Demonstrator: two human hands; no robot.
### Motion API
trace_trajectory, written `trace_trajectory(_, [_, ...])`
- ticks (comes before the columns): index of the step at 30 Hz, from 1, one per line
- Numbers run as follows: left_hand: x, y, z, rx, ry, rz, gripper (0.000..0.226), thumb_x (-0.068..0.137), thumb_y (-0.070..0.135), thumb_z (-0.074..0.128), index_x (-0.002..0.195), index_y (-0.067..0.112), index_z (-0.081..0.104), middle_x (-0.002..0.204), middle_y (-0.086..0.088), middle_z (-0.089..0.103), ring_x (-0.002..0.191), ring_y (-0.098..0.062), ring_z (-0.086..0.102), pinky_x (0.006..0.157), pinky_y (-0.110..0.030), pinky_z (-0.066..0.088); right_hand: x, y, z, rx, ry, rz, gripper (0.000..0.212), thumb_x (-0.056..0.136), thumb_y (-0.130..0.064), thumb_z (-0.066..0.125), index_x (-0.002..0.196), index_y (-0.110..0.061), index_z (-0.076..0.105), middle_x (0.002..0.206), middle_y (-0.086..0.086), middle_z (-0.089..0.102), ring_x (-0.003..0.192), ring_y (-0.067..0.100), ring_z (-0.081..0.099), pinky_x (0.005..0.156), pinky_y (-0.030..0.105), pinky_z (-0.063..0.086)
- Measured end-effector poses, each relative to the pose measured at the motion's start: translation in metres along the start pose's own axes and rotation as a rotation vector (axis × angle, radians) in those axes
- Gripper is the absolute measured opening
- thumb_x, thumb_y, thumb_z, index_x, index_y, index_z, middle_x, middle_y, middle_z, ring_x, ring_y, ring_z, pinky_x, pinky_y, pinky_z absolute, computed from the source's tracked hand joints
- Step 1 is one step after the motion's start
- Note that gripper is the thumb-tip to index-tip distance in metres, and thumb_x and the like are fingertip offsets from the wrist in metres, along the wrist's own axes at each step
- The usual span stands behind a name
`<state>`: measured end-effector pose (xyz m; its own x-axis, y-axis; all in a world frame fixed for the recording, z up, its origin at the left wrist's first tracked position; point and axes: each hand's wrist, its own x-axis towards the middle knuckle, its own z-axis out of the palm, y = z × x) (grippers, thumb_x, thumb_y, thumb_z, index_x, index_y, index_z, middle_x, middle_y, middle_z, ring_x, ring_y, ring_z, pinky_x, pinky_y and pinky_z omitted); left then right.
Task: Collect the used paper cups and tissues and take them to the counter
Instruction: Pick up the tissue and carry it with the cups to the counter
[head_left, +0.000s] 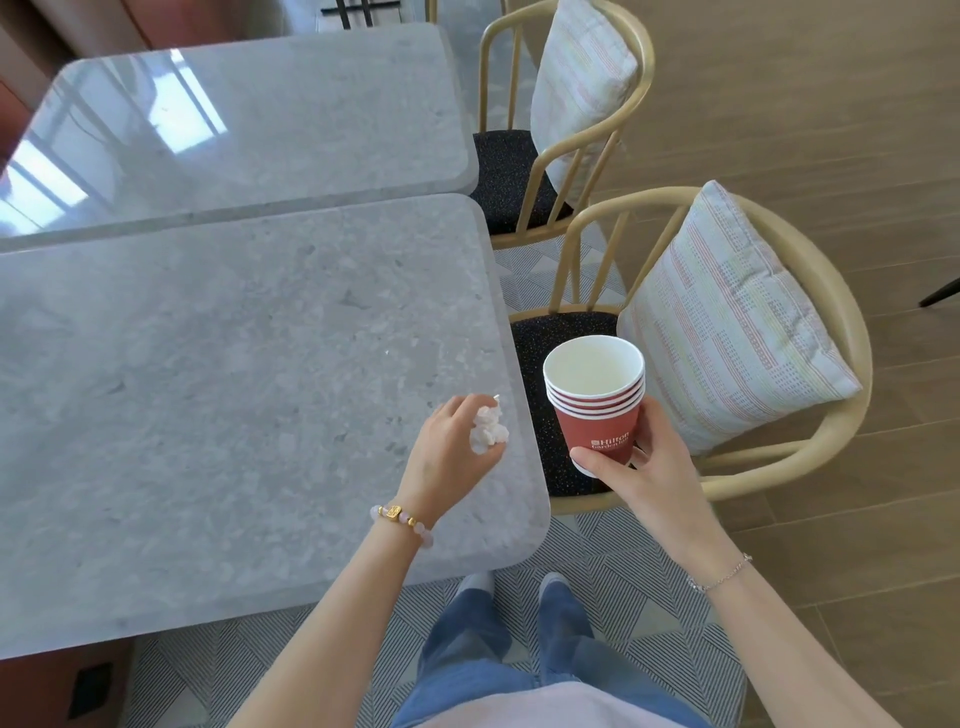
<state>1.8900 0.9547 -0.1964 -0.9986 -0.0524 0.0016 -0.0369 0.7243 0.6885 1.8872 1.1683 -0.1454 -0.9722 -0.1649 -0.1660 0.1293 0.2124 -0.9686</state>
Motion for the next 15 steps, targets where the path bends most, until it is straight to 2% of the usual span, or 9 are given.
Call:
trace_trajectory(2, [0.006,0.012,-0.010,-0.031,0.049,0.023,0.040,0.076,0.019,0.074,0.113,0.015,0.059,0.105,0.000,0.061,0.088,-0.012,0.053,0.078,-0.019,0.035,0.001,-0.004,-0.001,-0.004,0.011,-0.015,0.058,0.071,-0.013,0.081,0.120,-0.020,0.050,0.114,-0.005,0.063,0.101,0.003,0.062,0.080,0.011,0.048])
trace_trajectory(5, [0.014,0.029,-0.024,-0.085,0.099,0.021,0.039,0.075,0.021,0.075,0.111,0.019,0.058,0.104,0.003,0.061,0.091,-0.012,0.052,0.078,-0.016,0.033,0.004,-0.012,-0.004,0.004,0.036,-0.036,0.061,0.070,-0.015,0.081,0.122,-0.019,0.049,0.115,-0.004,0.063,0.104,0.006,0.062,0.082,0.013,0.049])
trace_trajectory(9, [0.019,0.049,-0.039,-0.187,0.160,0.036,0.038,0.075,0.020,0.075,0.107,0.027,0.056,0.101,0.013,0.058,0.095,-0.010,0.049,0.080,-0.004,0.031,0.003,-0.023,-0.010,-0.002,0.071,-0.061,0.064,0.071,-0.020,0.081,0.125,-0.024,0.047,0.119,-0.008,0.062,0.106,0.004,0.061,0.082,0.012,0.049])
trace_trajectory(15, [0.023,0.080,-0.059,-0.378,0.189,0.100,0.037,0.076,0.018,0.077,0.103,0.032,0.055,0.098,0.014,0.062,0.096,-0.010,0.057,0.087,-0.025,0.045,-0.003,-0.039,-0.017,0.008,0.142,-0.097,0.055,0.068,-0.029,0.081,0.111,-0.042,0.049,0.114,-0.016,0.063,0.104,-0.001,0.061,0.080,0.011,0.049])
